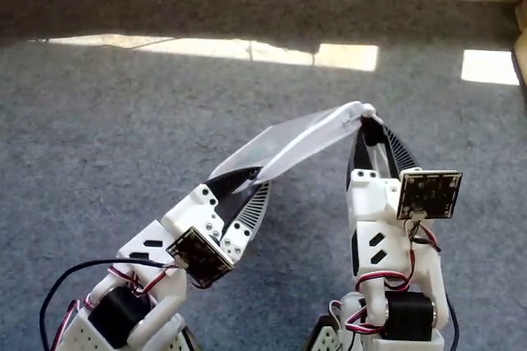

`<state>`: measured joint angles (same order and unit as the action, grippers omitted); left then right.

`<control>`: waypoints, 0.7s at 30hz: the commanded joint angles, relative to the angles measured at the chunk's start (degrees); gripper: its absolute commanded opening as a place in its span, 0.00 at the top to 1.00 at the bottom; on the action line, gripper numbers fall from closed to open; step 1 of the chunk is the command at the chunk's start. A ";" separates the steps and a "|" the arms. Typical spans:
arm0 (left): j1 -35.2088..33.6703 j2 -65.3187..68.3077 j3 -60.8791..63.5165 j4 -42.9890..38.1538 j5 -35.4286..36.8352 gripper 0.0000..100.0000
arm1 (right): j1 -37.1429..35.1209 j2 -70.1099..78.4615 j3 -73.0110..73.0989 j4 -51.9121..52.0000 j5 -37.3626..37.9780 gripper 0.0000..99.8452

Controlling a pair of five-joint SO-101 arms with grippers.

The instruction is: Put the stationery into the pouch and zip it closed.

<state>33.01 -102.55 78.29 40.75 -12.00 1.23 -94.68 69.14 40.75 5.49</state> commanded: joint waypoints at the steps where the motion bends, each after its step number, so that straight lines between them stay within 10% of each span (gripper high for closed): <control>1: -5.23 -1.54 -4.53 0.97 0.44 1.00 | 4.53 0.48 0.04 -2.07 -0.26 1.00; 16: -9.01 -1.54 -7.43 4.22 0.53 1.00 | 6.02 0.31 0.22 -1.89 -0.26 0.99; 21: -9.01 -1.54 -5.05 2.11 0.26 1.00 | 4.97 0.04 0.04 2.51 -0.26 0.82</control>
<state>28.00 -102.55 75.12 44.53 -12.00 2.90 -94.68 69.14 41.19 5.49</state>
